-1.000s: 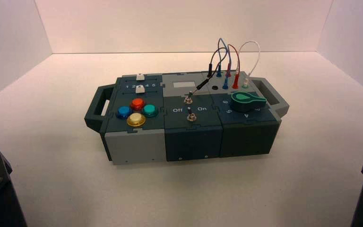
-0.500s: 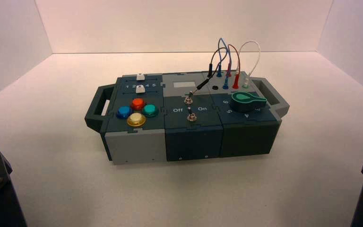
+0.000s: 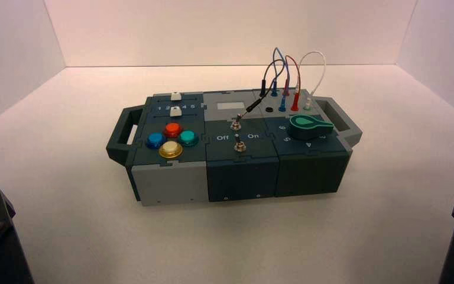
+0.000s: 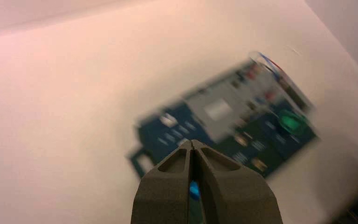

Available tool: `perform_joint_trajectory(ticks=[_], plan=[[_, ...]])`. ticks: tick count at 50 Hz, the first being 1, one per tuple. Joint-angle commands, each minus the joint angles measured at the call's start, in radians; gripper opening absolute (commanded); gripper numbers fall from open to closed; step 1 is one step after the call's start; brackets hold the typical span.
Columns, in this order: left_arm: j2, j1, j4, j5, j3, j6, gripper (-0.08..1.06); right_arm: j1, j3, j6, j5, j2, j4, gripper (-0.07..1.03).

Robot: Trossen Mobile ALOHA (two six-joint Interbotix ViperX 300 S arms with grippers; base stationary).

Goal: Move the box away.

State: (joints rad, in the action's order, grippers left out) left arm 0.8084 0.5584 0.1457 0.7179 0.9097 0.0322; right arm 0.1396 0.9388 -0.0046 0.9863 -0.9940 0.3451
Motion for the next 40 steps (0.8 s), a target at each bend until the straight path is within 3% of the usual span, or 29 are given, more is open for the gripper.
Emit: perform_joint_trajectory(ticks=[1, 12, 20, 24, 29, 40], plan=[[-0.058, 0.075, 0.064, 0.023, -0.02, 0.003, -0.03, 0.038, 0.005, -0.008, 0.021, 0.023, 0.121, -0.02], [-0.158, 0.169, 0.135, 0.023, 0.018, 0.006, -0.03, 0.163, 0.058, 0.031, 0.002, 0.078, 0.156, -0.02], [-0.206, 0.218, 0.163, 0.023, 0.032, 0.008, -0.03, 0.253, 0.081, 0.032, -0.026, 0.166, 0.196, -0.02], [-0.239, 0.249, 0.187, 0.031, 0.046, 0.018, -0.03, 0.345, 0.087, 0.034, -0.071, 0.27, 0.224, -0.02], [-0.278, 0.29, 0.222, 0.028, 0.057, 0.02, -0.03, 0.402, 0.087, 0.032, -0.112, 0.354, 0.236, -0.02], [-0.388, 0.331, 0.242, -0.009, 0.084, 0.02, -0.03, 0.419, 0.109, 0.021, -0.158, 0.442, 0.239, -0.02]])
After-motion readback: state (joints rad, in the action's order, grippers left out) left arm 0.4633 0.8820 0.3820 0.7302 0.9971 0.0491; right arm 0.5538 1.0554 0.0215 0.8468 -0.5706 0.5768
